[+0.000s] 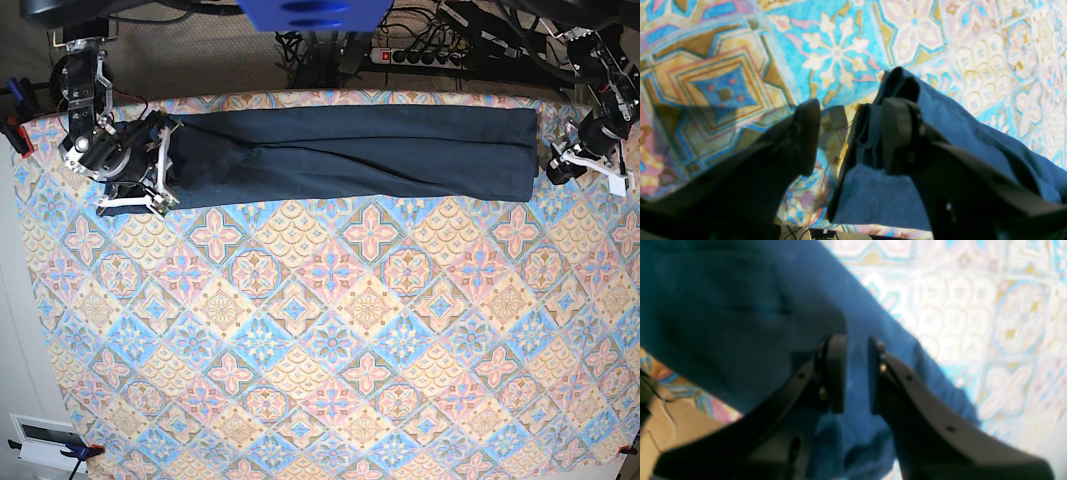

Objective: Layout the t-shirt on the table in an organized manner, then fold the t-shirt properly
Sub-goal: 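Hold the folded strip with both grippers and straighten its ends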

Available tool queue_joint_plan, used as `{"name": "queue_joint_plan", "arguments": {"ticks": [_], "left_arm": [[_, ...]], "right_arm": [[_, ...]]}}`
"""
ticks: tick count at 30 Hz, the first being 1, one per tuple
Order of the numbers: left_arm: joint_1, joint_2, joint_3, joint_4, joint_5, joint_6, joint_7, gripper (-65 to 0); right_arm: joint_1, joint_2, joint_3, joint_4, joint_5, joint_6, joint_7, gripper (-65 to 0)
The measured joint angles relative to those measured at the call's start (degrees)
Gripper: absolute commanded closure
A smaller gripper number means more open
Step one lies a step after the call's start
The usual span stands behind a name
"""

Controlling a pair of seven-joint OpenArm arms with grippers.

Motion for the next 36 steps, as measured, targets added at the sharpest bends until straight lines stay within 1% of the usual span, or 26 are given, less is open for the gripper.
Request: {"name": "queue_joint_plan", "arguments": {"ticks": [2, 3, 6, 7, 8, 9, 11, 14, 18, 19, 22, 24, 27, 28, 29, 30, 31, 32, 34, 36], "left_arm": [[0.0, 0.0, 0.0, 0.0, -0.04, -0.02, 0.0, -29.9], [0.0, 0.02, 0.0, 0.0, -0.02, -0.02, 0.0, -29.9], [0.02, 0.04, 0.0, 0.0, -0.04, -0.02, 0.0, -29.9], [0.04, 0.04, 0.0, 0.0, 0.02, -0.02, 0.02, -29.9], [0.02, 0.02, 0.0, -0.02, 0.04, 0.02, 0.0, -29.9], [-0.02, 0.02, 0.0, -0.02, -0.04, 0.0, -0.02, -29.9], [-0.02, 0.0, 0.0, -0.02, -0.02, 0.0, -0.07, -29.9], [0.13, 0.2, 0.0, -0.02, -0.02, -0.02, 0.07, -29.9], [-0.96, 0.15, 0.0, -0.02, 0.11, -0.02, -0.04, -29.8], [-0.98, 0.09, 0.0, -0.02, -0.04, 0.0, -0.22, -29.8], [-0.92, 0.04, 0.0, -0.02, 0.04, -0.02, -0.13, -29.8], [-0.94, 0.2, 0.0, -0.02, -0.02, -0.02, 0.13, -29.8], [-1.03, 0.17, 0.0, -0.02, -0.02, -0.02, 0.09, -29.8], [-0.98, 0.17, 0.0, -0.02, -0.02, -0.02, -0.04, -29.8], [-0.96, 0.17, 0.0, -0.02, 0.02, 0.0, -0.04, -29.8], [-0.9, 0.17, 0.0, -0.02, 0.04, 0.0, 0.0, -29.8], [-0.83, 0.17, 0.0, -0.02, 0.04, 0.0, 0.0, -29.8], [-0.96, 0.2, 0.0, -0.02, -0.02, -0.02, -0.02, -29.8], [-0.96, 0.22, 0.0, -0.02, -0.07, -0.02, -0.02, -29.8], [-0.92, 0.17, 0.0, -0.02, 0.0, 0.0, -0.02, -29.8]], "right_arm": [[-0.31, 0.22, 2.62, 0.87, 1.22, -0.24, -1.05, -11.3], [-0.2, 0.7, 3.8, 1.95, 2.91, -0.37, -1.18, -11.3], [-0.48, 0.96, 5.7, 3.41, 12.59, -0.72, 0.63, -11.2], [-2.03, 0.94, 6.05, 3.48, 15.91, -0.59, 0.94, -11.2], [-4.15, 1.18, 6.43, 3.56, 17.75, -0.59, 0.72, -11.1], [-6.38, 1.84, 6.47, 3.52, 19.17, -0.37, -0.02, -11.1], [-10.1, 3.76, 6.25, 3.19, 20.09, -0.26, -1.81, -11.0], [-10.88, 6.49, 3.87, 3.08, 19.74, -0.68, -0.96, -11.0], [-10.54, 7.21, -0.59, 3.1, 20.13, -0.61, 0.09, -11.0], [-10.8, 7.37, -1.16, 3.1, 18.82, -0.13, 0.07, -11.0], [-10.8, 7.63, -2.54, 2.93, 12.59, -0.5, -0.61, -11.0], [-10.71, 8.17, -4.26, 2.86, 10.62, -0.66, -0.42, -11.0], [-10.62, 7.76, -7.32, 1.86, 9.11, -0.61, -0.02, -11.0], [-10.67, 7.43, -8.02, 1.03, 7.54, -0.09, 0.35, -11.0], [-10.73, 7.28, -8.55, 0.02, 6.08, -0.39, 0.37, -11.0], [-10.73, 7.3, -8.74, -1.55, 5.18, -0.15, 0.26, -11.0], [-10.75, 7.45, -8.55, -2.8, 4.92, -0.02, 1.7, -11.0], [-10.71, 7.72, -8.39, -3.69, 5.09, 0.11, 1.9, -11.0], [-10.6, 7.58, -7.48, -4.79, 4.87, 1.31, 2.95, -11.0], [-10.73, 7.13, -5.97, -4.79, 2.8, 1.25, 3.41, -11.0]]}}
